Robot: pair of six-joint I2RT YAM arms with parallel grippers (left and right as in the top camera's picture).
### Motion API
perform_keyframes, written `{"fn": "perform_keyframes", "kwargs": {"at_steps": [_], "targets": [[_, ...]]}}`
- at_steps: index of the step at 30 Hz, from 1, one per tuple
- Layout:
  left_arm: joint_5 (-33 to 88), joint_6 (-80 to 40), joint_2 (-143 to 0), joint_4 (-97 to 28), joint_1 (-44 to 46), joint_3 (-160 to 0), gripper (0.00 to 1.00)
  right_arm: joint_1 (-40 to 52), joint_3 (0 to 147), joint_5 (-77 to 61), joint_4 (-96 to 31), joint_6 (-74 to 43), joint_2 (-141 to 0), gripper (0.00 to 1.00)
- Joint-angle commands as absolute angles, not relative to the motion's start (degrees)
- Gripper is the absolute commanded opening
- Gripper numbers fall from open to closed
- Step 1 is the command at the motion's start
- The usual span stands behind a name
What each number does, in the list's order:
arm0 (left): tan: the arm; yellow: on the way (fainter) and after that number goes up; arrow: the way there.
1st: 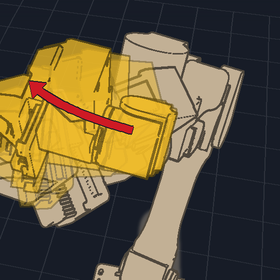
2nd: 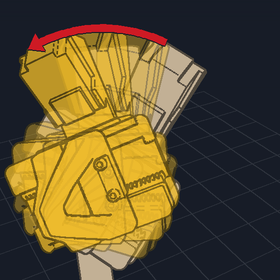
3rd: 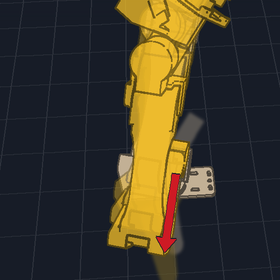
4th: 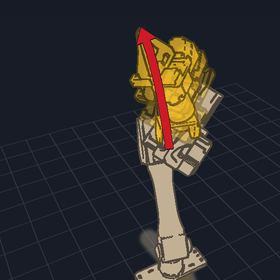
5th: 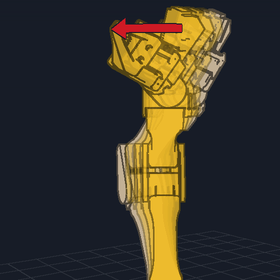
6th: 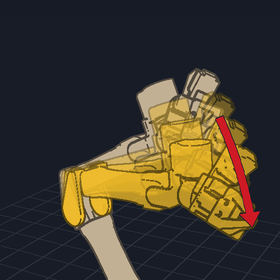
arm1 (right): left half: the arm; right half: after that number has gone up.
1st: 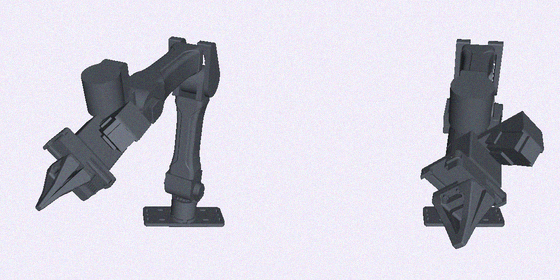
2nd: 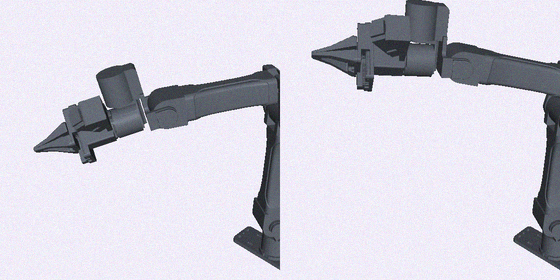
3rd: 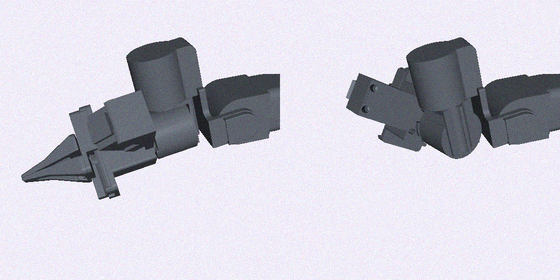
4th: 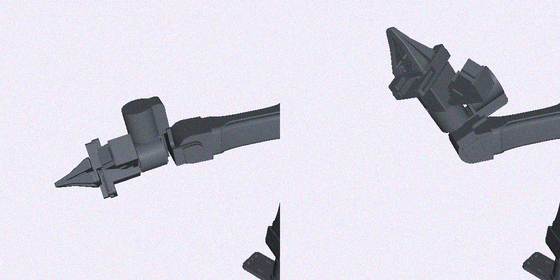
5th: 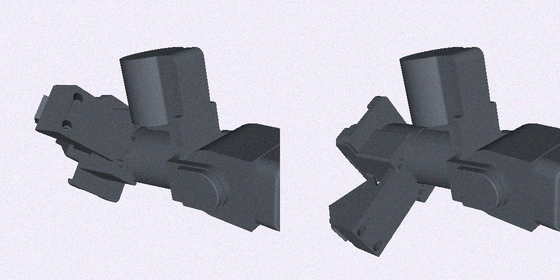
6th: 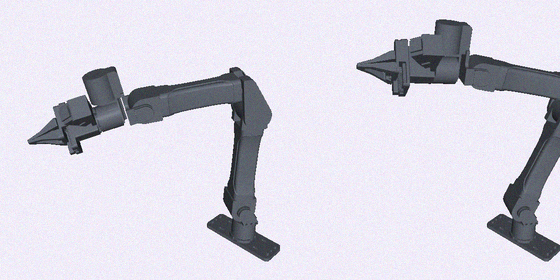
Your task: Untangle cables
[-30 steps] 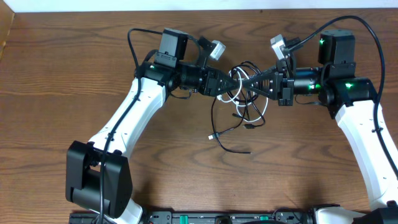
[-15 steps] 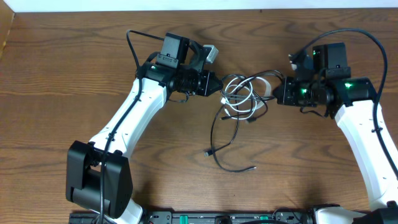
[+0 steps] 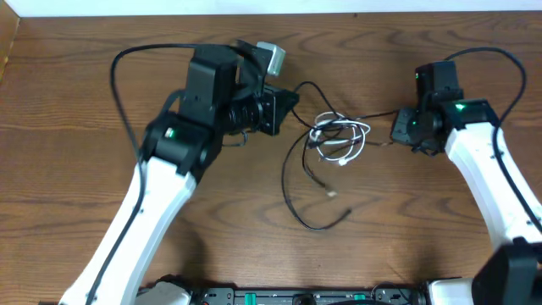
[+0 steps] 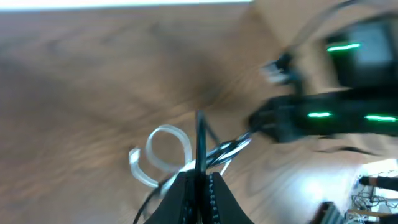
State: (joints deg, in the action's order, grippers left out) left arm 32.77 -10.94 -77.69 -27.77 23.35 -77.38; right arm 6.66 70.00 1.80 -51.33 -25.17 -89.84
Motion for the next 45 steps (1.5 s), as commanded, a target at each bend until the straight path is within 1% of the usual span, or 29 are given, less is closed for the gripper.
{"fn": "perform_keyframes", "kwargs": {"at_steps": [1,2,3,4,5,7,8,9,11,14,19,22,25,26,27,29,30,31,33,34,35,36,40,43,44,45], "targets": [[33.0,-11.9,-73.9,-25.4,24.5,-77.6,0.07,6.3,69.4,-2.0,-51.2,-22.7,-92.5,0.43],[33.0,-12.5,-72.6,-24.2,24.6,-77.6,0.07,6.3,69.4,-3.8,-51.2,-21.3,-92.9,0.61],[33.0,-13.4,-71.7,-23.3,24.7,-77.6,0.07,6.2,69.4,-6.0,-50.9,-19.3,-92.9,0.67],[33.0,-14.7,-70.6,-22.2,24.7,-77.6,0.07,6.0,69.6,-11.3,-50.4,-14.5,-92.8,0.75],[33.3,-15.6,-69.9,-21.6,24.7,-77.6,0.08,6.0,70.5,-18.6,-50.4,-8.9,-92.4,0.8],[34.7,-15.6,-69.7,-21.2,24.7,-77.6,0.07,6.0,71.6,-27.4,-50.4,-3.0,-91.7,0.81],[35.6,-15.9,-69.8,-21.4,24.7,-77.6,0.07,6.0,72.6,-35.8,-50.4,2.4,-90.5,0.82],[35.6,-16.3,-70.0,-21.6,24.8,-77.6,0.08,6.0,73.2,-41.0,-50.3,5.3,-89.3,0.82],[35.6,-16.3,-70.4,-22.0,24.9,-77.6,0.07,6.0,74.2,-45.8,-50.0,6.6,-87.1,0.83],[35.6,-16.7,-71.5,-22.2,25.4,-77.6,0.07,6.2,74.5,-49.6,-48.0,6.5,-84.1,0.85],[35.5,-17.1,-73.3,-21.3,27.3,-77.6,0.07,9.1,74.1,-50.9,-46.0,6.5,-83.7,0.84],[35.6,-19.9,-73.1,-18.5,27.3,-77.6,0.07,11.7,74.0,-49.9,-44.7,8.5,-86.0,0.8],[35.6,-21.9,-72.9,-17.4,27.3,-77.6,0.07,13.2,74.0,-49.2,-44.1,9.8,-88.0,0.7],[35.6,-22.2,-72.9,-17.4,27.3,-77.6,0.07,13.4,74.0,-49.2,-44.1,10.5,-88.7,0.65],[35.6,-22.9,-72.9,-17.5,27.3,-77.6,0.07,13.5,74.0,-49.2,-44.0,10.9,-89.4,0.58],[35.6,-23.1,-72.9,-17.7,27.3,-77.6,0.07,13.6,74.0,-49.2,-43.9,12.1,-91.1,0.41],[35.6,-23.3,-72.8,-17.6,27.3,-77.6,0.08,13.6,74.0,-48.3,-44.0,12.5,-91.7,0.3],[35.6,-24.0,-72.8,-17.5,27.3,-77.6,0.07,13.6,74.0,-44.4,-44.2,12.0,-92.5,0.16],[35.6,-24.1,-72.3,-17.2,27.0,-77.6,0.08,13.6,74.0,-38.4,-44.3,8.1,-93.3,0.06],[35.6,-24.1,-71.7,-17.0,26.5,-77.6,0.07,13.5,74.0,-31.6,-44.3,2.8,-93.8,0.01],[35.5,-24.1,-71.0,-17.0,25.7,-77.7,0.08,13.5,74.0,-23.9,-44.7,-3.5,-94.4,0.01],[35.5,-24.1,-69.4,-17.0,24.1,-77.7,0.07,13.5,74.0,-13.8,-46.1,-12.2,-95.0,0.01],[35.5,-24.1,-64.9,-17.4,19.3,-77.7,0.08,13.5,73.2,-3.1,-47.6,-21.0,-96.7,0.01],[35.3,-24.1,-61.9,-20.4,14.9,-77.7,0.07,13.5,72.8,-1.9,-47.9,-22.7,-97.4,0.01],[35.4,-24.1,-61.1,-22.4,13.1,-77.7,0.07,13.5,72.8,-3.9,-47.6,-21.8,-97.4,0.01],[35.4,-24.1,-60.8,-25.1,11.6,-77.7,0.08,13.5,73.1,-9.1,-46.9,-18.4,-97.0,0.01]]}}
